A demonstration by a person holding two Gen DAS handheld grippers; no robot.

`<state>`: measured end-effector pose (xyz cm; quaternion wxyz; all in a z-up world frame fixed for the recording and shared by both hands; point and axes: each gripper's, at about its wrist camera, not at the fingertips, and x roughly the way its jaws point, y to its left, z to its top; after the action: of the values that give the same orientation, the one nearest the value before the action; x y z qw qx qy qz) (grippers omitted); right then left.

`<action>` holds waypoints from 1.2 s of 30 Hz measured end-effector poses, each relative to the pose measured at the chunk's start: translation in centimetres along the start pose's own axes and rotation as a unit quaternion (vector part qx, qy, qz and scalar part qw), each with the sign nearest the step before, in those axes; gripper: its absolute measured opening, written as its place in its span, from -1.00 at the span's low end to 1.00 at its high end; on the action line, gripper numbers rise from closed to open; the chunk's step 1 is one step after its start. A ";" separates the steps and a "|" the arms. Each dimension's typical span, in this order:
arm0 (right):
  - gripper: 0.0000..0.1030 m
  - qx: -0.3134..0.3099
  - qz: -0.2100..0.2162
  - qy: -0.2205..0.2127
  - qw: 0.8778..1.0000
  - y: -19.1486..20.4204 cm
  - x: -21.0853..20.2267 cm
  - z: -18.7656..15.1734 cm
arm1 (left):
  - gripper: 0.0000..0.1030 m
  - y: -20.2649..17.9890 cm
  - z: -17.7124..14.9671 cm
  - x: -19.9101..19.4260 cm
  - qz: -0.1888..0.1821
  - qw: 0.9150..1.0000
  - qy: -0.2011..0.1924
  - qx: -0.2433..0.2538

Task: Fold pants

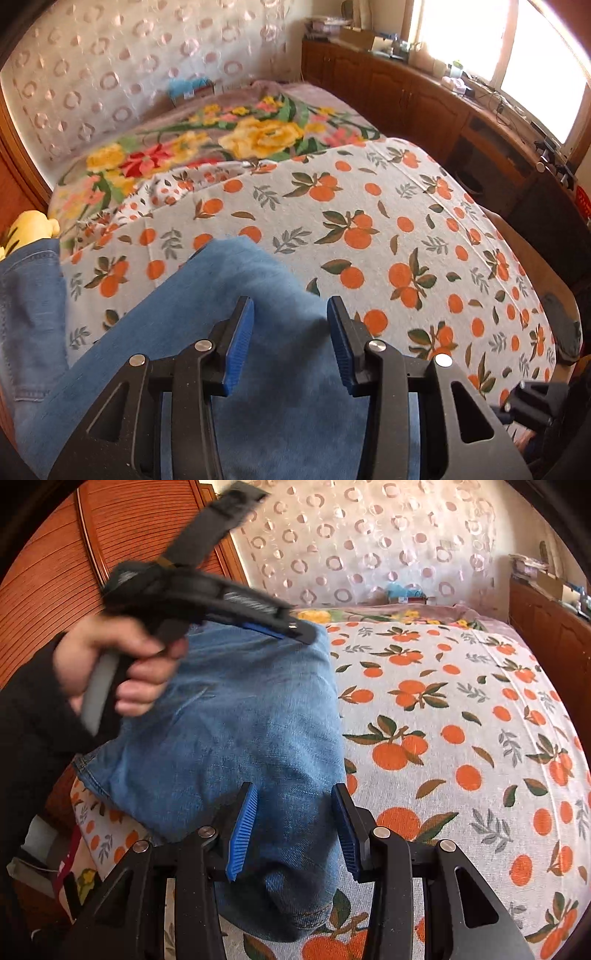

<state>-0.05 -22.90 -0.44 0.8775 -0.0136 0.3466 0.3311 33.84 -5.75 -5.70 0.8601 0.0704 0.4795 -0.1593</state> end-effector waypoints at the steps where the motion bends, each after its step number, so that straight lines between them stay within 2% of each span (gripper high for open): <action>1: -0.16 0.000 0.003 0.001 1.000 -0.1 0.0 0.0 | -0.17 -0.1 0.4 0.7 0.005 1.000 0.007 -0.001; 8: -0.16 -0.003 0.009 0.009 1.000 -0.4 -0.1 -0.1 | -0.17 -0.2 2.0 4.5 0.033 0.997 0.066 -0.010; 12: -0.16 0.006 0.022 0.017 1.000 -0.5 -0.2 -0.5 | -0.10 -0.9 2.2 5.5 0.051 0.996 0.077 0.007; 15: -0.16 0.005 0.028 0.024 0.999 -0.2 0.1 -1.0 | -0.05 -2.1 2.1 5.9 0.080 0.993 0.079 0.033; 20: -0.16 0.005 0.026 0.020 0.999 0.2 0.0 -1.5 | -0.08 -2.0 1.7 5.3 0.082 0.994 0.065 0.036; 22: -0.23 0.005 0.026 0.019 0.999 0.3 -0.1 -1.8 | -0.29 -1.9 1.5 5.1 0.089 0.994 0.057 0.040; 24: -0.32 0.006 0.029 0.020 0.999 0.3 -0.1 -1.9 | -0.39 -1.8 1.3 4.9 0.082 0.994 0.055 0.040; 28: -0.58 0.006 0.036 0.018 0.999 0.3 -0.3 -2.0 | -0.74 -1.2 1.3 3.6 0.068 0.997 0.038 0.025; 31: -0.67 0.008 0.045 0.005 0.999 0.4 -0.9 -1.8 | -0.80 -1.3 1.2 2.1 0.071 0.997 0.014 0.023; 36: -0.70 -0.004 0.059 -0.033 0.998 1.4 -3.5 -0.7 | -0.81 0.1 1.1 -2.5 0.058 0.998 -0.039 -0.006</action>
<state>-3.17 -24.01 1.52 0.8673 0.0147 0.3163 0.3841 33.52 -5.48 -3.01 0.8862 0.0868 0.4418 -0.1091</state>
